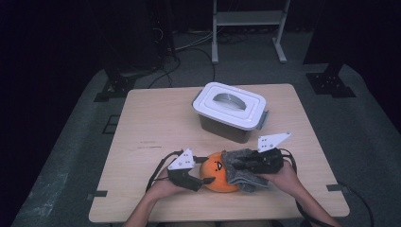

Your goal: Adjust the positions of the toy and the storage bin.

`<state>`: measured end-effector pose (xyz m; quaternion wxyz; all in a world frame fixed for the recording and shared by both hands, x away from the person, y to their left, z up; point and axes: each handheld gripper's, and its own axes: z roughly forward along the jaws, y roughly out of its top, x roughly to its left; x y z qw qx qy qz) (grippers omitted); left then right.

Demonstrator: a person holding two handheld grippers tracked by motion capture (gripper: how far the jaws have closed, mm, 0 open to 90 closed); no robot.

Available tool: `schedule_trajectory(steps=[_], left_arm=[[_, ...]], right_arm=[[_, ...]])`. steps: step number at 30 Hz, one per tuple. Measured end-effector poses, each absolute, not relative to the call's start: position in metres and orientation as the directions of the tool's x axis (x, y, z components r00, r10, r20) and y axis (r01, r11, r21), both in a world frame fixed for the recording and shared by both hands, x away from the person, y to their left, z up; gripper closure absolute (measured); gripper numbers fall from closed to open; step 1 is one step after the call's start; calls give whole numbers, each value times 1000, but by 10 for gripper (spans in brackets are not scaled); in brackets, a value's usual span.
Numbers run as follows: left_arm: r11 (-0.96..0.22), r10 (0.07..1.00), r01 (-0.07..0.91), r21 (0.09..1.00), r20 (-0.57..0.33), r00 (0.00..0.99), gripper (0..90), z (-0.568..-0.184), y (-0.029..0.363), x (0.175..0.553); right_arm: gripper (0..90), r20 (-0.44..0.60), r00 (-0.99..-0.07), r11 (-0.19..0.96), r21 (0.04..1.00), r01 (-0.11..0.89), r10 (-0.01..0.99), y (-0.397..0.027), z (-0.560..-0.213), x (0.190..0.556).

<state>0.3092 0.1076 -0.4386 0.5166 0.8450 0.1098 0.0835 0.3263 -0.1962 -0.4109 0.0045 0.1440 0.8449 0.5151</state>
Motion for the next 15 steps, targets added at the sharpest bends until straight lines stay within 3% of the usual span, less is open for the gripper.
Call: schedule_trajectory(steps=[9, 15], left_arm=[[-432, 292, 120, 894, 13, 956, 344, -440, 105, 310], [-426, 295, 133, 895, -2, 956, 348, -441, 107, 311]], right_arm=[[784, 49, -981, 474, 870, 135, 190, -163, -396, 314], [783, 38, -979, 479, 868, 132, 202, -176, -400, 308]])
